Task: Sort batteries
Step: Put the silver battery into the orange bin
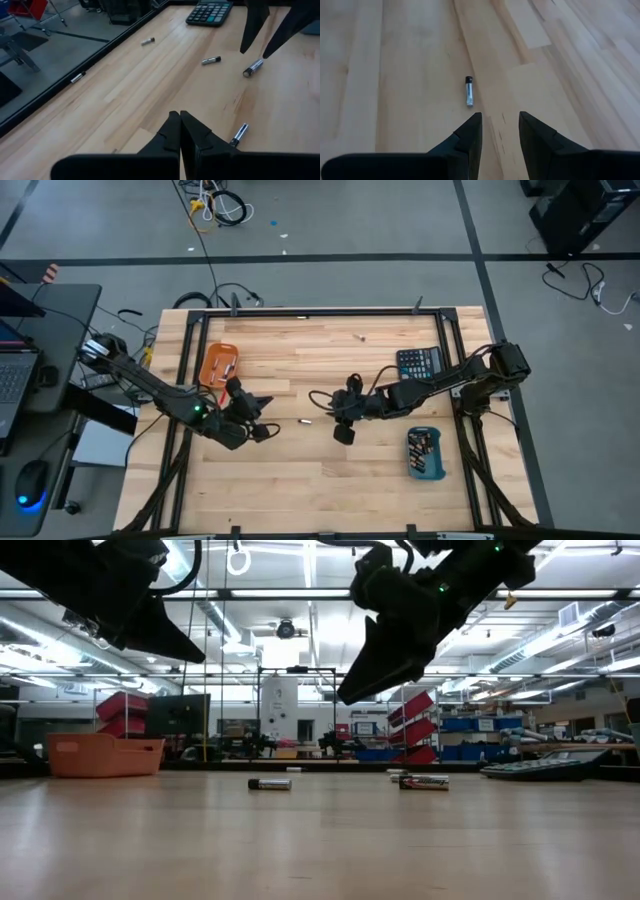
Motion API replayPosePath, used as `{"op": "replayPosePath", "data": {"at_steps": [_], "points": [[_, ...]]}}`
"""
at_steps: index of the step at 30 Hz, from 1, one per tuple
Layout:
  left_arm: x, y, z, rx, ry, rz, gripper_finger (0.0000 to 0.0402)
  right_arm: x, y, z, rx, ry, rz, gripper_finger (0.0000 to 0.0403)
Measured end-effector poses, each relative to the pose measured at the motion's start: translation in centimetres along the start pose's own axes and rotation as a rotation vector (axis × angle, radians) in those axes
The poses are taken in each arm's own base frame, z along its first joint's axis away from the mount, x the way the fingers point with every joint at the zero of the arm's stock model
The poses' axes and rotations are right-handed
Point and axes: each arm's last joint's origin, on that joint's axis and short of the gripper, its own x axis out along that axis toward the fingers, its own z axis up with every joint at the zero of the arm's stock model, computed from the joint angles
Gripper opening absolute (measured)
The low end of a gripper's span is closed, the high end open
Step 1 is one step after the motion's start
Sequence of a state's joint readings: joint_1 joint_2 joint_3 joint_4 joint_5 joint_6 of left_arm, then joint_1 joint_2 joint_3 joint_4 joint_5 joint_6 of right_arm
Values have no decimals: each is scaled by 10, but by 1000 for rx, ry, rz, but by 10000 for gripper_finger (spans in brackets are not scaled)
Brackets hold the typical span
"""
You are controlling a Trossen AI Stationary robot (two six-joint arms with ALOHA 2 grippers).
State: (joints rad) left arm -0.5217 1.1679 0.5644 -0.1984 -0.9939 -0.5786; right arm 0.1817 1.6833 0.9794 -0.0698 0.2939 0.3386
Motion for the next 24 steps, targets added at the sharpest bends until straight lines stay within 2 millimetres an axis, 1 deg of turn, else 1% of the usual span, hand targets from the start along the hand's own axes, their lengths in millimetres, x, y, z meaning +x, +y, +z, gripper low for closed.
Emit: {"op": "replayPosePath", "data": {"at_steps": [5,7,9,11,14,16,19,22,24], "points": [[0,1,-1,17,4,15,0,2,-6,2,22,-5,-26,114],[0,3,-2,23,-3,42,0,2,-14,5,49,-8,-74,113],[3,5,-1,20,-2,62,0,-2,-27,13,110,40,-149,107],[6,8,0,8,10,67,0,-8,-40,25,168,111,-217,94],[14,13,3,-10,71,21,0,-18,-62,40,192,215,-321,65],[20,18,5,22,110,8,0,-26,-77,56,215,222,-385,42],[28,30,10,70,119,48,0,-39,-104,80,263,212,-476,8],[35,45,18,123,123,91,0,-45,-137,96,314,181,-526,8],[37,56,25,147,114,90,0,-48,-163,98,354,204,-521,8]]}}
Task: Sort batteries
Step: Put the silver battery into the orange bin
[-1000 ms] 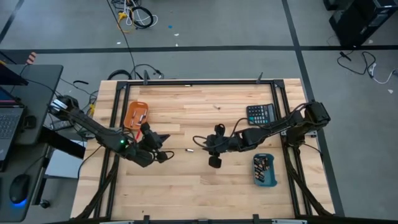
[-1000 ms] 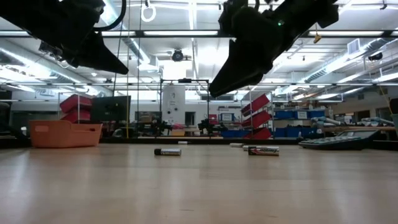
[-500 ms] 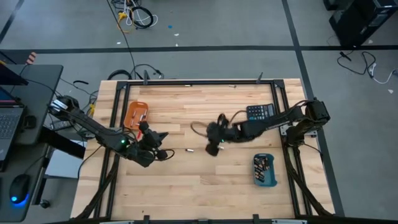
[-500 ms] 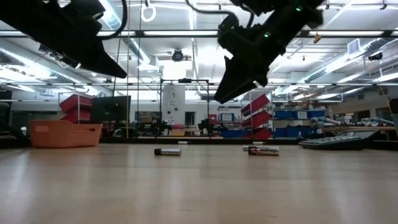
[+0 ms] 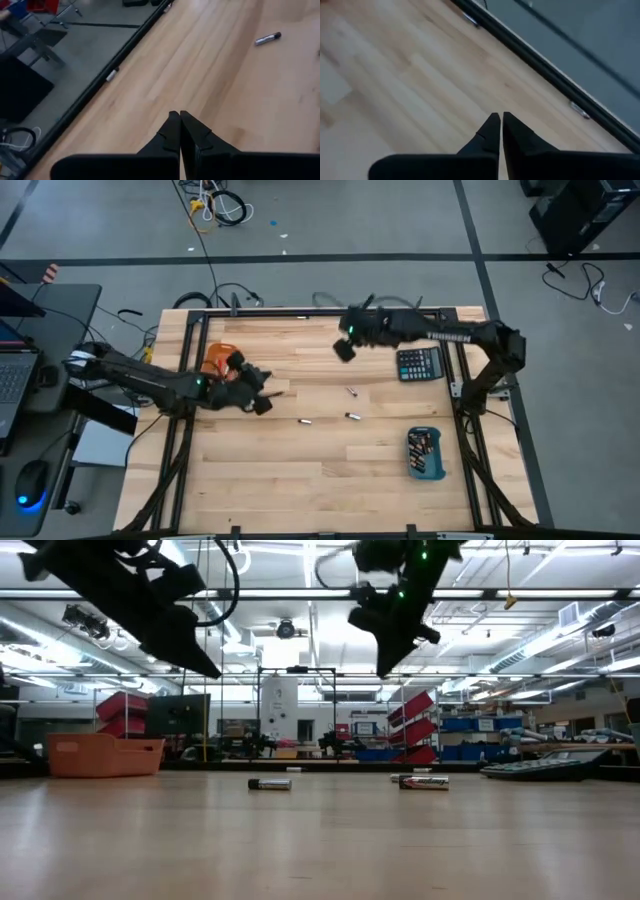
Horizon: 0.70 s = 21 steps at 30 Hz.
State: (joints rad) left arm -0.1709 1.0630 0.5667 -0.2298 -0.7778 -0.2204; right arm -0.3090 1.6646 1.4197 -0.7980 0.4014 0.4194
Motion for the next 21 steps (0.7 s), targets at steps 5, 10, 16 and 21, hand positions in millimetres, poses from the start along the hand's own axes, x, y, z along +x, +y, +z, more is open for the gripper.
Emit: {"op": "replayPosePath", "data": {"at_steps": [5,10,16,21], "points": [[1,25,14,38,-55,-42,0,24,-64,12,103,127,-42,5],[-1,44,21,29,-104,-47,0,34,-105,19,184,141,-94,15],[-2,59,24,29,-126,8,0,39,-120,17,443,172,-100,14],[0,69,29,31,-164,59,0,69,-118,13,548,263,-47,12]]}}
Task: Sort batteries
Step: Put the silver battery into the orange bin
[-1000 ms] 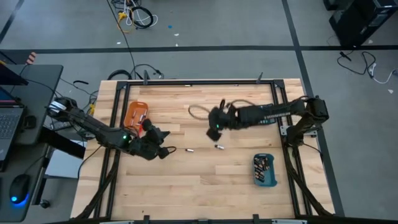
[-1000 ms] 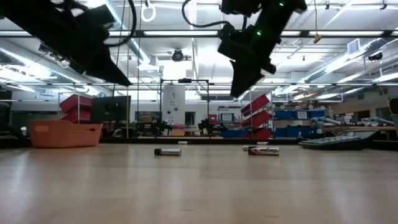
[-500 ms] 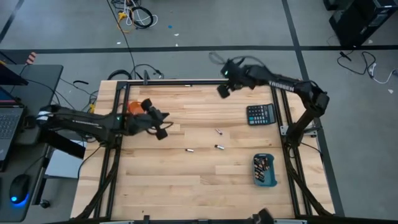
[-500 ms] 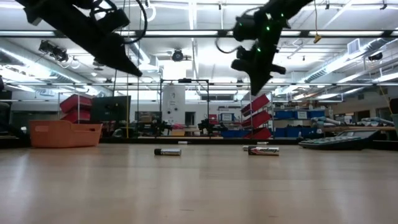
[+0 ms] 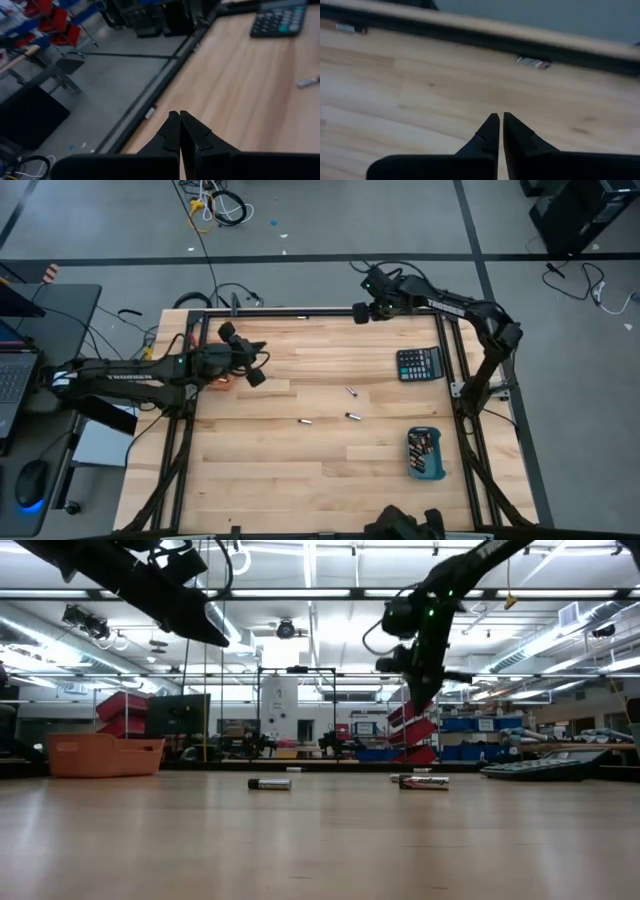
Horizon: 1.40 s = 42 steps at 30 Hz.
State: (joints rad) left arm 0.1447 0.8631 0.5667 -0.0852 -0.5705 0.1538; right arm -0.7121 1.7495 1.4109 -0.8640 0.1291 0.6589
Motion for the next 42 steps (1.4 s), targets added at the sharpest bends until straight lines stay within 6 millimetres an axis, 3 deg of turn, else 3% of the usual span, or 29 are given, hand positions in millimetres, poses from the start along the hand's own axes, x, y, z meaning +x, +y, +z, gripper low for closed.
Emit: {"op": "replayPosePath", "data": {"at_steps": [6,12,16,23,31,42], "points": [[5,10,0,16,3,54,0,53,-7,10,45,107,-5,16],[8,16,-3,17,32,88,0,85,-27,22,108,133,-48,13],[9,20,-4,12,39,104,0,96,-36,29,136,133,-35,11],[10,22,-4,8,44,116,0,97,-43,41,162,63,-5,16],[10,22,-5,10,48,115,0,98,-45,40,168,58,-50,11],[10,21,-6,15,56,113,0,141,-46,31,160,154,-74,14]]}}
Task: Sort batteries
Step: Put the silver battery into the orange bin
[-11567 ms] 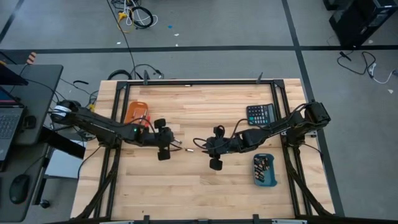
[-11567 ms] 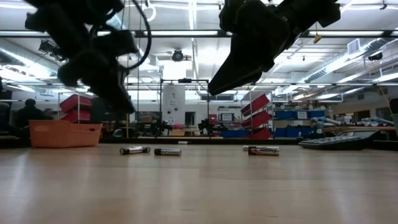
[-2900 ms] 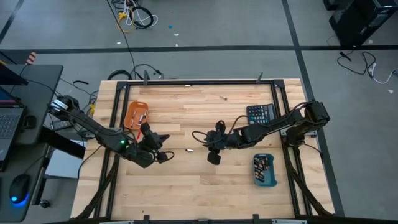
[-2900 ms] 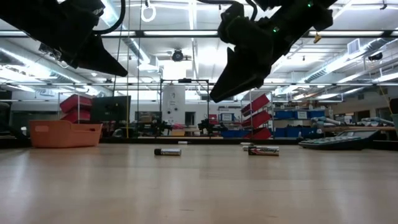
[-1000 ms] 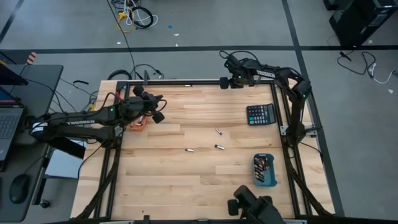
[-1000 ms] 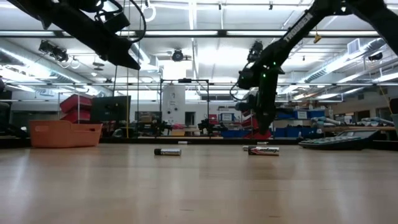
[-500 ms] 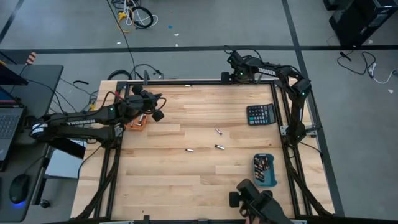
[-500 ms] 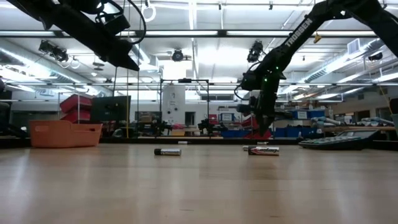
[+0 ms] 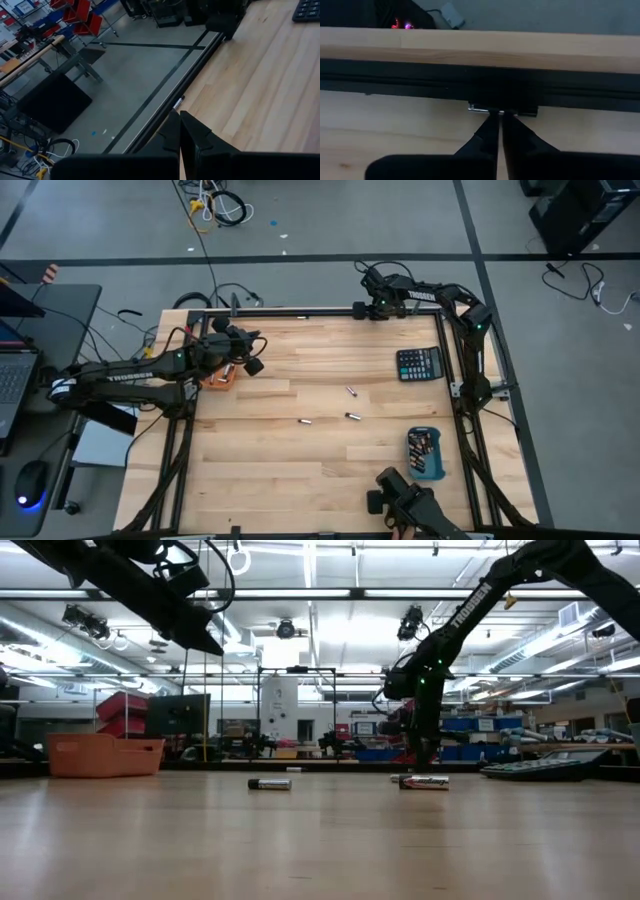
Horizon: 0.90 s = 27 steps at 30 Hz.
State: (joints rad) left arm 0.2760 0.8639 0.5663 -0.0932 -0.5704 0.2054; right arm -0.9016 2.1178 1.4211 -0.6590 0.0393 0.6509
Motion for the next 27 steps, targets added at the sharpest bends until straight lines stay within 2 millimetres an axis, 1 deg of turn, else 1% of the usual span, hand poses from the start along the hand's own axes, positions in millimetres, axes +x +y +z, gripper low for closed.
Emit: {"op": "replayPosePath", "data": {"at_steps": [3,6,8,11,13,16,18,22,27], "points": [[0,0,0,2,4,-1,0,-3,2,0,-17,17,31,12],[0,0,-1,3,5,-1,0,-16,6,-2,-42,2,76,12],[0,0,0,3,4,-5,0,-27,9,-6,-62,4,101,13],[0,0,0,3,4,-5,0,-52,15,-7,-76,-73,116,16],[0,0,0,3,4,-5,0,-60,14,-6,-62,-123,89,16],[0,0,-1,3,4,-5,0,-59,10,-5,-51,-149,34,15],[0,0,-1,3,4,-5,0,-56,9,-2,-43,-149,32,13],[0,0,-1,4,5,-5,0,-34,4,0,-31,-100,-4,11],[0,0,-1,5,7,-6,0,-19,6,1,-29,-65,16,13]]}}
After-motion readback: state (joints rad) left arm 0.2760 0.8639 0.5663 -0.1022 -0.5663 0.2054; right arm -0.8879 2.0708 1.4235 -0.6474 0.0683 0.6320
